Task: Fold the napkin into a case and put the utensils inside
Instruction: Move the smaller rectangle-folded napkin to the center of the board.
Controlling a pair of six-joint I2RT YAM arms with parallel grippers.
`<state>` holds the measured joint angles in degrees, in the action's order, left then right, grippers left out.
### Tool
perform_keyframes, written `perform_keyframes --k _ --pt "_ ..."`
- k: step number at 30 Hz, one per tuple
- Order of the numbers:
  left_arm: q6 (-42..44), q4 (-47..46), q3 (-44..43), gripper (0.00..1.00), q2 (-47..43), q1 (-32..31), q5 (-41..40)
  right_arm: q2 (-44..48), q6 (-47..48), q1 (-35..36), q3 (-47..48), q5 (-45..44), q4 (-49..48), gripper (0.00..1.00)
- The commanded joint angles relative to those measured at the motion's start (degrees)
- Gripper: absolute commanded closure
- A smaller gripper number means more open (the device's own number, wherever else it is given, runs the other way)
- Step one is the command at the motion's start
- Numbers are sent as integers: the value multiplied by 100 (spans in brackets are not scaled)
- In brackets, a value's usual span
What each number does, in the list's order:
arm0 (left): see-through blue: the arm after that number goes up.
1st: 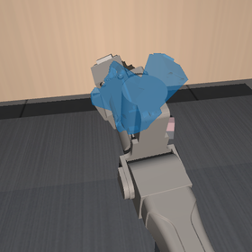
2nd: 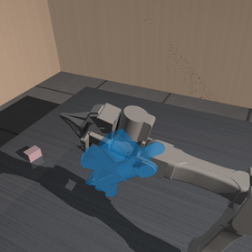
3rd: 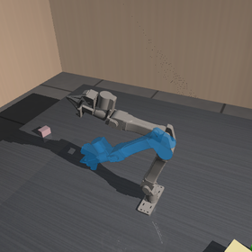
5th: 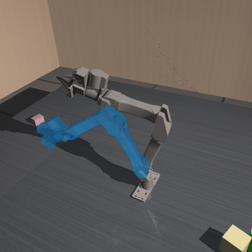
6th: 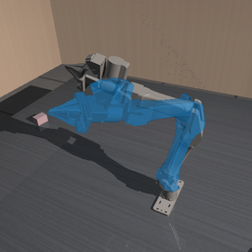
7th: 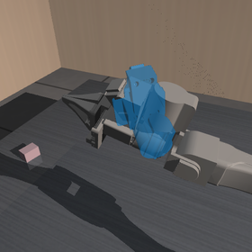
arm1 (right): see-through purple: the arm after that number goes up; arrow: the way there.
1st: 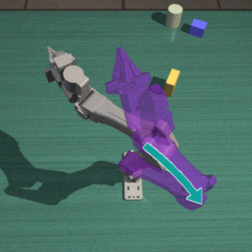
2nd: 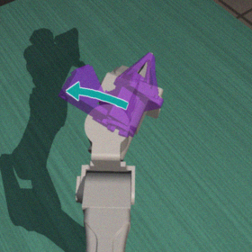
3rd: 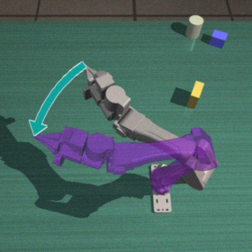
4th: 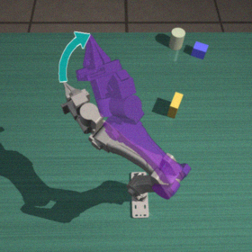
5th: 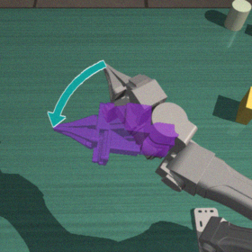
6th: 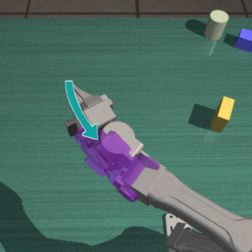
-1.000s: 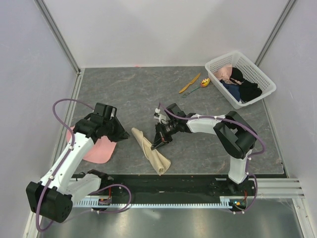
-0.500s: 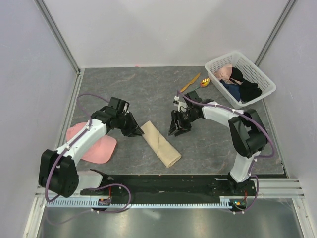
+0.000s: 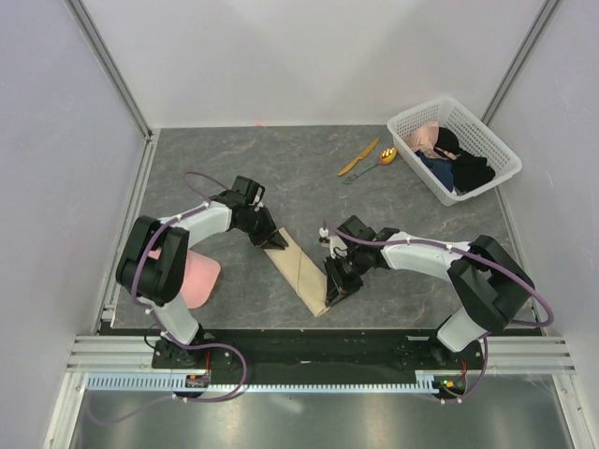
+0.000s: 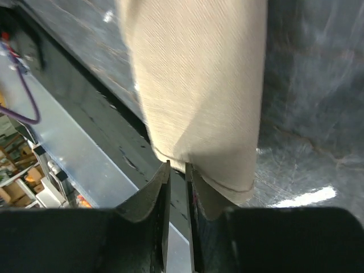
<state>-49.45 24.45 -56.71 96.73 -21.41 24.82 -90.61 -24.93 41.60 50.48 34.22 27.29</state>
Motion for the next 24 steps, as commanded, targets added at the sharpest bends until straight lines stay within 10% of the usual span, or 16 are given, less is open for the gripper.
perform_keyframes --k 1,16,24 --pt "172 -186 -411 77 469 -21 -223 70 -206 67 -644 -195 -847 78" --pt "954 956 -736 68 -1066 -74 -1083 1010 -504 146 -547 -855 94 71" --pt "1263 1536 -351 65 -2227 -56 -1401 1318 -1426 1499 -716 -2268 -303 68"
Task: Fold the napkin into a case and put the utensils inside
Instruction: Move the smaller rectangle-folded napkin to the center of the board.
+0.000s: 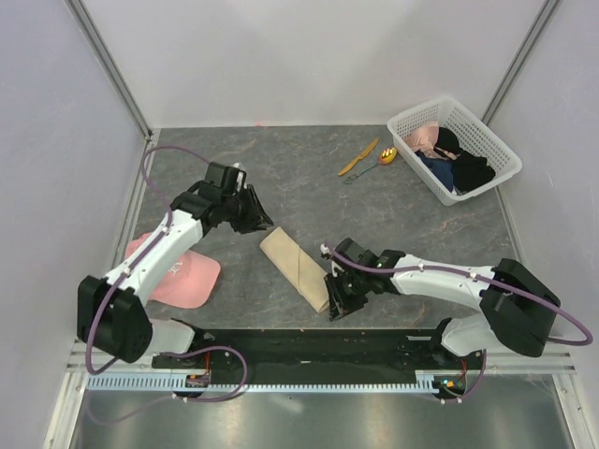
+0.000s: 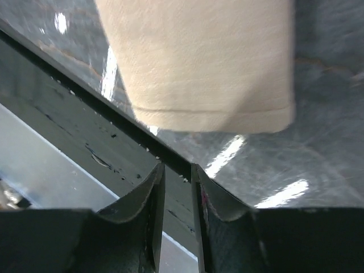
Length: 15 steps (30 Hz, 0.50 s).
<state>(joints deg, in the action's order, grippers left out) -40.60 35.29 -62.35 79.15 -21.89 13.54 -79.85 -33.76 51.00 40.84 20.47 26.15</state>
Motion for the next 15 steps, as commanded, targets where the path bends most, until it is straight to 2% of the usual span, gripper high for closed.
perform_keyframes --k 1,4,8,15 --pt "343 496 301 65 -549 -8 -151 242 -605 690 310 -1043 -259 68" --pt "255 610 653 65 -918 -8 -36 6 -815 1139 565 -1378 -496 69" --pt "79 620 1075 62 -1630 -8 -194 -784 -1106 1499 820 -1414 -945 74" --pt "52 857 997 62 -1991 -17 166 -1796 -1238 1650 1304 -1817 -1104 80"
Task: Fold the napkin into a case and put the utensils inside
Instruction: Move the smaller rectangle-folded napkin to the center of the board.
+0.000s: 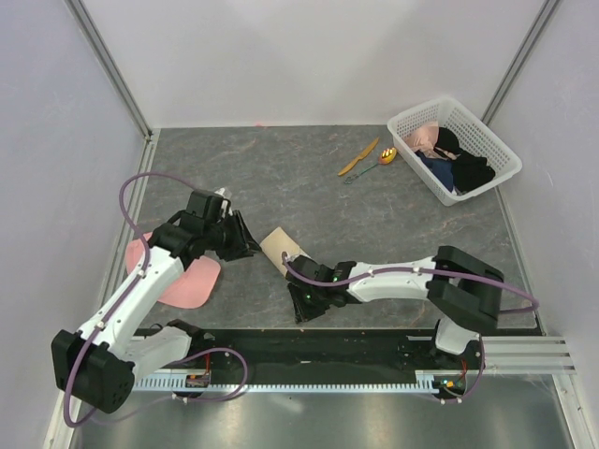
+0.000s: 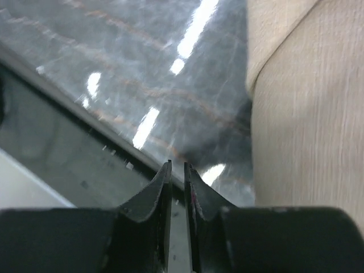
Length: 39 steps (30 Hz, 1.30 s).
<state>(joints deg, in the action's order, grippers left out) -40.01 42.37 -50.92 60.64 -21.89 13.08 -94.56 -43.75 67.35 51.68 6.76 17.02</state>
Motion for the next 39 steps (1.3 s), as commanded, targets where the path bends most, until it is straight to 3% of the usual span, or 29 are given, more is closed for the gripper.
perform_keyframes --k 1,6,13,18,20,22,24,26,31,39 --pt "-16 149 -155 62 -184 -8 212 -361 -257 -20 185 -639 -172 80" --pt "124 262 -348 60 -272 0 168 -238 6 -599 -333 -1028 117 78" --pt "423 298 -875 60 454 0 397 -403 1419 -2715 95 -1256 688 76" --pt "793 -26 -1683 60 1791 18 73 -2174 2465 -3587 2702 -1809 1698 74" --pt "653 -115 -2184 60 2562 131 -330 -2810 2424 -3772 4301 -1819 2520 72" --pt "608 -420 -2685 60 3118 307 -333 -3295 2266 -3861 5294 -1530 2771 69" --pt "626 -475 -3306 61 4023 422 -78 -3515 1960 -3922 5694 -1197 3008 69" --pt "678 -309 -3748 64 4750 528 -34 -3464 1748 -3975 5714 -1073 3159 69" --pt "837 -378 -4269 71 5501 528 -16 -3051 1404 -4230 5036 -530 2590 68" --pt "705 -774 -3330 72 5309 519 221 -3674 1501 -4301 5484 421 2228 68"
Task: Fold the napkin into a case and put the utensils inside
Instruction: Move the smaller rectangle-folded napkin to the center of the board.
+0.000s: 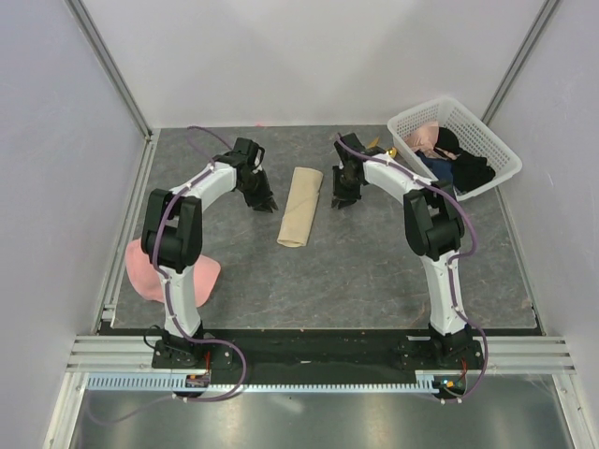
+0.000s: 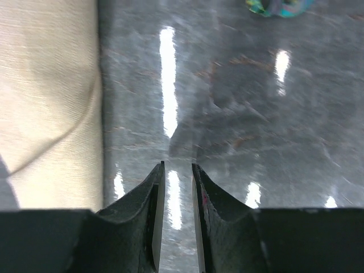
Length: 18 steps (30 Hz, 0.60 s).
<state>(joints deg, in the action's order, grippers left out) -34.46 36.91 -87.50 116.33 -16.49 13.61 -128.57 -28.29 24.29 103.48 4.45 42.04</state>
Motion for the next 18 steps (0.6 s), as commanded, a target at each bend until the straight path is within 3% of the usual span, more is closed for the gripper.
perform_keyframes --k 1,13,18 --pt "115 -236 383 72 -243 -30 221 -317 -62 5 295 706 -380 68" --pt "9 -526 1270 76 -567 -302 441 -81 -352 488 -837 1041 -934 69" --pt "-43 -518 1806 76 -1155 -328 476 403 -423 743 -1629 1076 -1154 69"
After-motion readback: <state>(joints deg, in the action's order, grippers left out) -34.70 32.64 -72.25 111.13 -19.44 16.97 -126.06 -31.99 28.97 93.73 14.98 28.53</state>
